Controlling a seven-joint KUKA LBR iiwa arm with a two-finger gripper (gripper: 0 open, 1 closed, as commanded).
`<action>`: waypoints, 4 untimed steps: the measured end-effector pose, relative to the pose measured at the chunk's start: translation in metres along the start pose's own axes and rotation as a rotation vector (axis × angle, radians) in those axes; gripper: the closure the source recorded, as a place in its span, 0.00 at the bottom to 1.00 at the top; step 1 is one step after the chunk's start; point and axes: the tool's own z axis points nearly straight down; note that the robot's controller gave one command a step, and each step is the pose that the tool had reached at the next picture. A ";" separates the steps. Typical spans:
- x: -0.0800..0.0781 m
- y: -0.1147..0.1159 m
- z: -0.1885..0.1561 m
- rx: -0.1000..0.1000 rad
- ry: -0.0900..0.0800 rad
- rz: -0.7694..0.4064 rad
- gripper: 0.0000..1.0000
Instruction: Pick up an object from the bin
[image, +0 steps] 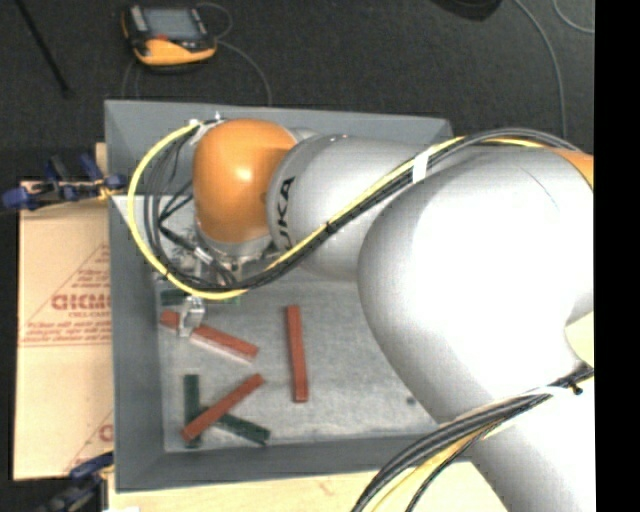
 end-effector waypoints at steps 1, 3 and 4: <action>0.009 0.003 -0.017 0.014 0.019 0.011 0.00; 0.029 0.007 0.008 0.014 0.024 0.102 1.00; 0.029 0.007 0.008 0.014 0.024 0.102 1.00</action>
Offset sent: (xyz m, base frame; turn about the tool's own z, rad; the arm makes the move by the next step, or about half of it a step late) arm -0.0168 0.0052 -0.0165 0.1394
